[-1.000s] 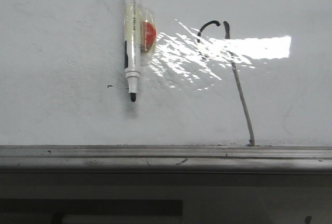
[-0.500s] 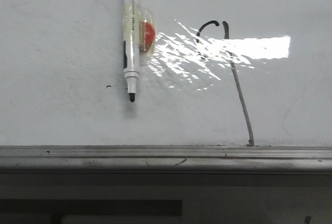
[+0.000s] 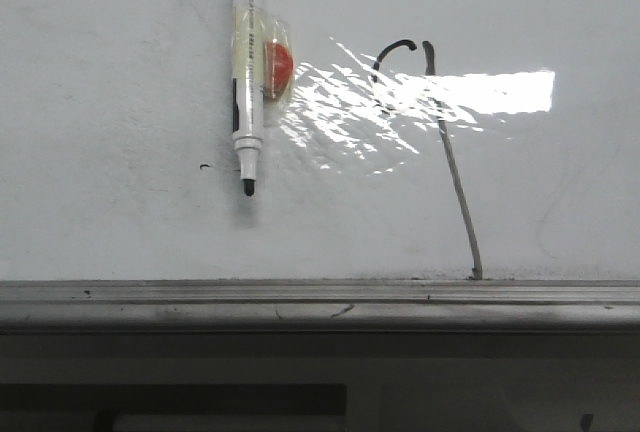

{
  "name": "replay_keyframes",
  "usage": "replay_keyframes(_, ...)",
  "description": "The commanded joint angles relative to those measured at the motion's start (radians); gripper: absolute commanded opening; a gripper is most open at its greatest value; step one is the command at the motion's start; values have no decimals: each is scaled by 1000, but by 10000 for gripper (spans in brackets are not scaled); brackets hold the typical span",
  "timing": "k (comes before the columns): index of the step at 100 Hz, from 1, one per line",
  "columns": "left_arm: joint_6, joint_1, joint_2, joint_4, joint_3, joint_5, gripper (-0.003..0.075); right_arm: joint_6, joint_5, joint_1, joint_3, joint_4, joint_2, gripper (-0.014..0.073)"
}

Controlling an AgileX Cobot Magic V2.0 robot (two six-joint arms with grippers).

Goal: Write number 9 on whiteboard

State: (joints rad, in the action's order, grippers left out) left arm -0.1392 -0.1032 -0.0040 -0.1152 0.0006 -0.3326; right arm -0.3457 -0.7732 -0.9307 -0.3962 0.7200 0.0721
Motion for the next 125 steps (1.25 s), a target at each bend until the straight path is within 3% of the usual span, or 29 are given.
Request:
replay_keyframes(1, 8, 3, -24, -1, 20, 48, -20, 3, 214, 118, 58, 26, 16, -41)
replay_keyframes(22, 8, 3, -24, -1, 20, 48, -20, 60, 660, 556, 285, -370, 16, -41)
replay_keyframes(32, 8, 3, -24, -1, 20, 48, -20, 87, 881, 728, 414, -420, 16, -41)
replay_keyframes(36, 8, 3, -24, -1, 20, 48, -20, 87, 908, 769, 440, -420, 16, -41)
replay_keyframes(42, 8, 3, -24, -1, 20, 48, -20, 87, 800, 820, 431, -420, 16, -41)
replay_keyframes(67, 8, 3, -24, -1, 20, 48, -20, 87, 458, 847, 437, -439, -77, -41)
replay_keyframes(125, 8, 3, -24, -1, 20, 48, -20, 87, 464, 848, 437, -439, -98, -41)
